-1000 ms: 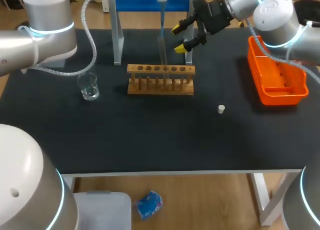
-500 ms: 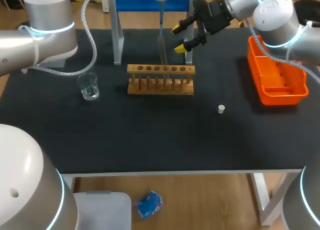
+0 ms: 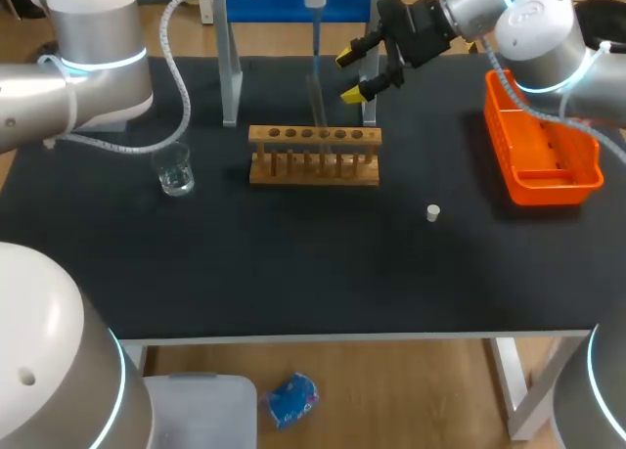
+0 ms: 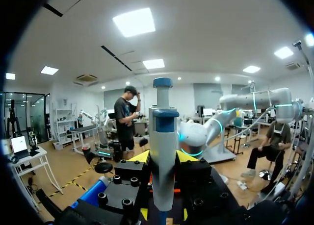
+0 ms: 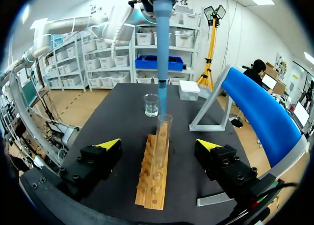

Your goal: Invert the test tube, pick up the pipette, mount the tip to pipette, aspirate from beaker and dispense into the tube, eject the tip, return the pipette, and cap with the stopper.

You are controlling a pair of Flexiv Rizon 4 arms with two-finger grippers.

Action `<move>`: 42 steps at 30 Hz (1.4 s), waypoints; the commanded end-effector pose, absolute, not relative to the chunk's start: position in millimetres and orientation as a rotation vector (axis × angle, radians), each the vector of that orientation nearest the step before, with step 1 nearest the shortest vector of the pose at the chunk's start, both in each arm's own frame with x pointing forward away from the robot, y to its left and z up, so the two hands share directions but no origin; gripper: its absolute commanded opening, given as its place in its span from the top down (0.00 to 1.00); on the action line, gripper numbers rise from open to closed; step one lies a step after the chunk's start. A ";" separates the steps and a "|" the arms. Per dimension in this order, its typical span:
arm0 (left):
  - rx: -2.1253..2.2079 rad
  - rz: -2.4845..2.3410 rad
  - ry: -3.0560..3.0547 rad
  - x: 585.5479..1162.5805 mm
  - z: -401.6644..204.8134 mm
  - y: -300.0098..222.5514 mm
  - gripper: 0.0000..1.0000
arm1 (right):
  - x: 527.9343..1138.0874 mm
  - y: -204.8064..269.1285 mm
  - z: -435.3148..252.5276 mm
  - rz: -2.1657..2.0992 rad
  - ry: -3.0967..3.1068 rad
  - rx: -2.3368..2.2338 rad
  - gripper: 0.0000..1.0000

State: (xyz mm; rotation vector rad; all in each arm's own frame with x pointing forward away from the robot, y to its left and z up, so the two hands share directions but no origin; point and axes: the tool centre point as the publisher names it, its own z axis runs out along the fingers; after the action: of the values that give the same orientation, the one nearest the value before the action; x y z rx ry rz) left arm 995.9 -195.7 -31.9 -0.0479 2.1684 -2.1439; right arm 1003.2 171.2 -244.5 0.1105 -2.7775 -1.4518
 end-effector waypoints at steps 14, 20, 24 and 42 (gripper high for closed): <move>-0.044 -2.196 2.160 997.6 -37.0 -204.6 1.00 | 1004.0 170.1 -243.9 -1.448 -2.775 0.114 0.00; -0.033 -2.181 2.156 1001.0 -34.6 -203.4 1.00 | 1004.0 170.1 -243.9 -1.448 -2.775 0.114 0.00; -0.030 -2.171 2.159 1001.9 -34.1 -202.9 1.00 | 1004.0 170.1 -243.9 -1.448 -2.775 0.114 0.00; -0.067 -2.179 2.162 1008.3 -53.5 -200.5 1.00 | 1004.0 170.1 -243.9 -1.448 -2.775 0.114 0.00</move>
State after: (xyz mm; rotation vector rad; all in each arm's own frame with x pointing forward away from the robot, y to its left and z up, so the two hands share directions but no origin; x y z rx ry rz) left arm 1005.3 -199.0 -51.7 -0.0714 2.1645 -2.1738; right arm 1003.2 171.2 -244.5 0.1104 -2.7774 -1.4518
